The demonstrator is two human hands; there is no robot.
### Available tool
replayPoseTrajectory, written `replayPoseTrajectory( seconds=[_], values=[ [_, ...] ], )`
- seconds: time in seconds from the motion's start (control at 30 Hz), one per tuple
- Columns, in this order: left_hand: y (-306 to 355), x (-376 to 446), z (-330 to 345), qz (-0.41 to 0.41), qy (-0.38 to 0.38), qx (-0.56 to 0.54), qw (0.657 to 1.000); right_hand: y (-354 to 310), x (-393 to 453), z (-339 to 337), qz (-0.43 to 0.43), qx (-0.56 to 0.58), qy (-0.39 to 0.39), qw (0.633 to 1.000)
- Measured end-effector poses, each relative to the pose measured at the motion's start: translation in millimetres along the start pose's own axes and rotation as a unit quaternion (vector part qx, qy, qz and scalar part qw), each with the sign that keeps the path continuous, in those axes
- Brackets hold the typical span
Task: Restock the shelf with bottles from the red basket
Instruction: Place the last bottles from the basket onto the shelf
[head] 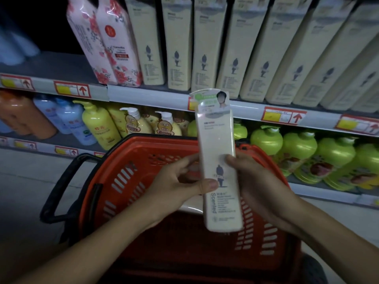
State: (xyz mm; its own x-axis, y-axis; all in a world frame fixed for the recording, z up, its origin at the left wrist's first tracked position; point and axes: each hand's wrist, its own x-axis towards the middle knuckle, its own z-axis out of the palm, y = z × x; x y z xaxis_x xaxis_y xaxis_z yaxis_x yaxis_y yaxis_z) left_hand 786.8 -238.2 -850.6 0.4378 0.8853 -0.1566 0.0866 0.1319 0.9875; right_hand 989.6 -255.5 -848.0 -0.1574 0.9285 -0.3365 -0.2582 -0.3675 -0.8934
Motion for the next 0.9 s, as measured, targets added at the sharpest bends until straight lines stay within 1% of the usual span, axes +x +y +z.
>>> replayPoseTrajectory(
  seconds=[0.07, 0.17, 0.23, 0.3, 0.37, 0.57, 0.73, 0.83, 0.9],
  values=[
    [2, -1, 4, 0.002, -0.001, -0.007, 1.0, 0, -4, -5, 0.022, 0.022, 0.037, 0.999],
    [5, -2, 9, -0.006, -0.008, -0.027, 1.0, 0, -17, -9, 0.032, 0.021, 0.054, 0.998],
    [2, -2, 14, -0.009, -0.017, -0.03, 0.999, 5, -24, -12, 0.025, -0.007, 0.048, 0.998],
    [1, -3, 21, -0.011, -0.027, -0.03, 0.999, 8, -33, -12, 0.015, -0.038, 0.064, 0.997],
    [1, -3, 28, -0.012, -0.035, -0.026, 0.999, 9, -41, -13, 0.01, -0.038, 0.085, 0.996],
    [8, -1, 46, 0.047, -0.021, 0.017, 0.999, 0, -58, -17, -0.032, -0.074, 0.132, 0.988],
    [37, -12, 51, 0.097, 0.004, 0.051, 0.994, -20, -79, -6, -0.107, -0.087, 0.137, 0.981],
    [72, -21, 60, 0.137, 0.005, 0.061, 0.989, -47, -98, 4, -0.18, -0.08, 0.143, 0.97],
    [104, -23, 68, 0.17, 0.0, 0.083, 0.982, -70, -111, 10, -0.236, -0.093, 0.158, 0.954]
  ],
)
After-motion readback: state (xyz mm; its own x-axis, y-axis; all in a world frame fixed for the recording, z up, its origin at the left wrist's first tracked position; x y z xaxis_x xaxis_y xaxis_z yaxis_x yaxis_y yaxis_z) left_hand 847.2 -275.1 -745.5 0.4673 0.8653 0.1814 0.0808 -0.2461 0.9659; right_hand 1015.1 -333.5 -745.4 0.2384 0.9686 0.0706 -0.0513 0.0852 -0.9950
